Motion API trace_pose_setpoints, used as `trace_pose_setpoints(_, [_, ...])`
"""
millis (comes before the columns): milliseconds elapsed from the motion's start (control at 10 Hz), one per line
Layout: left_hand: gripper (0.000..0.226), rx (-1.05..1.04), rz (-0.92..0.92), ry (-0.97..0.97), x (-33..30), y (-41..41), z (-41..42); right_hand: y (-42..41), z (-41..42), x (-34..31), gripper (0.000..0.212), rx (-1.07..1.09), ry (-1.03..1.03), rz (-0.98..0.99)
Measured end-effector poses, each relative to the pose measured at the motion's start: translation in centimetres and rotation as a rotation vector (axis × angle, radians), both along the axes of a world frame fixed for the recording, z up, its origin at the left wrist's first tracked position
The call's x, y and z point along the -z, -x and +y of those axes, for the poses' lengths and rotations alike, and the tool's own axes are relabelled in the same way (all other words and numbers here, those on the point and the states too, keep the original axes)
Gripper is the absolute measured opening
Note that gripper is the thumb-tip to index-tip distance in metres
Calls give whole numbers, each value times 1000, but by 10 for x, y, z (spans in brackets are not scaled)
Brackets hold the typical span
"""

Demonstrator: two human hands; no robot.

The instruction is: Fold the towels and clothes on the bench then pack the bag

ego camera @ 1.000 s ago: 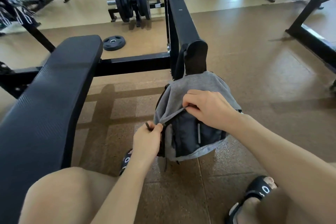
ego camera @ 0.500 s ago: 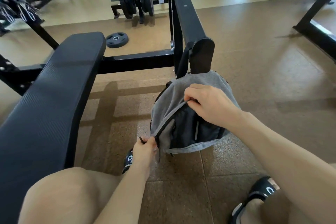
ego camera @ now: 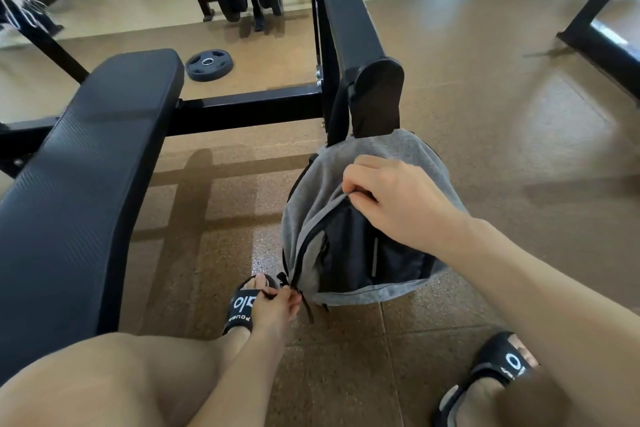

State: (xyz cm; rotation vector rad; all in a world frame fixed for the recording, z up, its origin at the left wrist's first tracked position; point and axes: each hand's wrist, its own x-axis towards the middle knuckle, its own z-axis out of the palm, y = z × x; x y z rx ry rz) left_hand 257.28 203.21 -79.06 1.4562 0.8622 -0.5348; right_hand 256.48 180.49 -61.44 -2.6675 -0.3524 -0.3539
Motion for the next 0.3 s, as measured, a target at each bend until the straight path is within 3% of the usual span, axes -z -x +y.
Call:
trace_pose_setpoints(100, [15, 113, -44, -113, -2, -9, -2, 4, -3, 0, 11, 15, -3, 8])
trace_pose_setpoints(200, [31, 155, -162, -210, -44, -20, -3, 10, -3, -1, 9, 14, 1, 64])
trace_pose_setpoints(300, [40, 220, -500, -288, -107, -11, 0, 16, -8, -8, 11, 13, -56, 122])
